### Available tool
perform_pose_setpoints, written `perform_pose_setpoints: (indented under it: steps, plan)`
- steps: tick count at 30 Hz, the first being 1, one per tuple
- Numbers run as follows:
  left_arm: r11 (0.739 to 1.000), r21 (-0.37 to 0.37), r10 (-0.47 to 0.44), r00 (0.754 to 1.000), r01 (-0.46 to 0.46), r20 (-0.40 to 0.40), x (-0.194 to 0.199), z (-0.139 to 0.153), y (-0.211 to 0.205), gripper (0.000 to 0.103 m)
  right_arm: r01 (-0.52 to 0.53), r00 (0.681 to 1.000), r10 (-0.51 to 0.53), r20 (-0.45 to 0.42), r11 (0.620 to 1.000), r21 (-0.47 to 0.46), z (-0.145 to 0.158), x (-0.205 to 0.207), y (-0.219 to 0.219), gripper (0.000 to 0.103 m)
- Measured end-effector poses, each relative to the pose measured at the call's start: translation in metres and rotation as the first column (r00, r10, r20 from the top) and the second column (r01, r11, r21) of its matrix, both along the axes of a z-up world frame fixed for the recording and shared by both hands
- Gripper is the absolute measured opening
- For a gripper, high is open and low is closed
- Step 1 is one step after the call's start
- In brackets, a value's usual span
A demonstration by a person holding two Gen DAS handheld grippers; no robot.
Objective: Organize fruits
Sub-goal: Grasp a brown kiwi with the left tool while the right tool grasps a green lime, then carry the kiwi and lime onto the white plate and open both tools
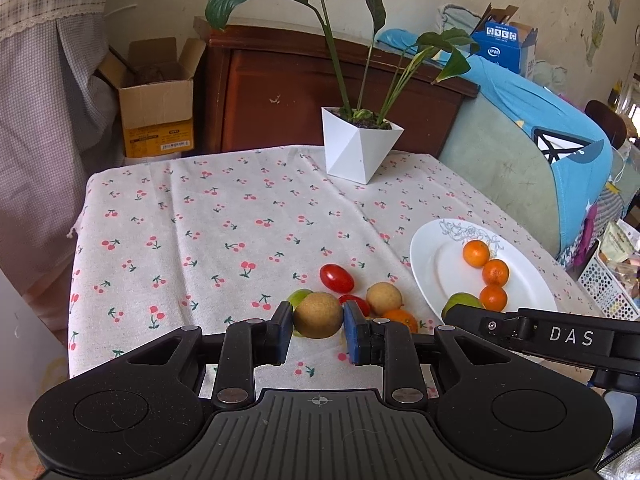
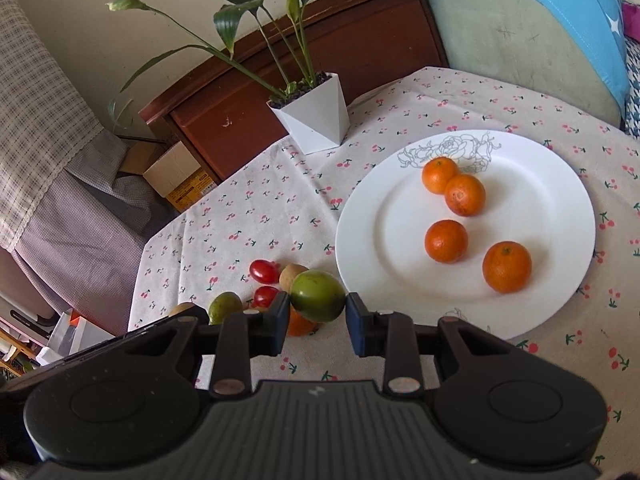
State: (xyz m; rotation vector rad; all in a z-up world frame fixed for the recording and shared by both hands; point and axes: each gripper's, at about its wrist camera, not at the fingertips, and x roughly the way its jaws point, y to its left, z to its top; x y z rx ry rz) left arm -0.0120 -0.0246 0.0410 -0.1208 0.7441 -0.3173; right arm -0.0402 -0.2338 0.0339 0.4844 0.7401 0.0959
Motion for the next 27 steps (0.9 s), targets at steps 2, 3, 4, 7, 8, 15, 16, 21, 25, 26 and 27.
perform_pose_setpoints:
  steps: [2,3,4,7,8,15,16,21,25,26,27]
  plan:
    - [1.0,-0.014,-0.014,1.0,0.014,0.011,0.0,0.004,-0.005,0.025,0.021,1.0,-0.021,0.019,1.0,0.004,0.007,0.0,-0.007,0.031]
    - [0.999,-0.023,-0.022,1.0,0.023,0.015,-0.001,0.006,-0.008,0.025,0.032,0.999,-0.032,0.025,0.999,0.004,0.01,0.0,-0.01,0.031]
    - [0.999,-0.035,-0.031,0.999,0.032,0.017,-0.001,0.007,-0.011,0.025,0.049,0.998,-0.049,0.031,0.999,0.005,0.012,0.0,-0.015,0.031]
    - [0.997,-0.06,-0.053,0.998,0.055,0.024,0.0,0.011,-0.022,0.025,0.096,0.994,-0.096,0.043,0.995,0.01,0.017,-0.002,-0.03,0.031]
    - [0.996,-0.062,-0.058,0.998,0.06,0.028,0.0,0.011,-0.026,0.025,0.111,0.993,-0.111,0.045,0.994,0.011,0.018,-0.002,-0.034,0.031]
    - [0.992,-0.093,-0.086,0.996,0.088,0.028,0.007,0.01,-0.054,0.025,0.205,0.978,-0.205,0.048,0.979,0.011,0.021,-0.008,-0.062,0.031]
    - [0.991,-0.096,-0.091,0.996,0.093,0.026,0.008,0.009,-0.059,0.025,0.215,0.975,-0.215,0.045,0.977,0.013,0.021,-0.008,-0.065,0.031]
    - [0.988,-0.103,-0.112,0.994,0.113,0.013,0.013,0.001,-0.077,0.025,0.251,0.967,-0.252,0.029,0.968,0.01,0.016,-0.009,-0.077,0.031]
    - [0.986,-0.103,-0.133,0.991,0.133,0.005,0.015,-0.005,-0.091,0.025,0.288,0.958,-0.288,0.006,0.958,0.014,0.011,-0.009,-0.086,0.031]
    - [0.985,-0.101,-0.138,0.99,0.137,0.002,0.016,-0.007,-0.095,0.025,0.297,0.955,-0.297,-0.002,0.955,0.015,0.009,-0.009,-0.088,0.031]
    - [0.985,-0.101,-0.142,0.99,0.141,-0.002,0.016,-0.008,-0.098,0.025,0.302,0.953,-0.302,-0.007,0.953,0.015,0.008,-0.009,-0.089,0.031]
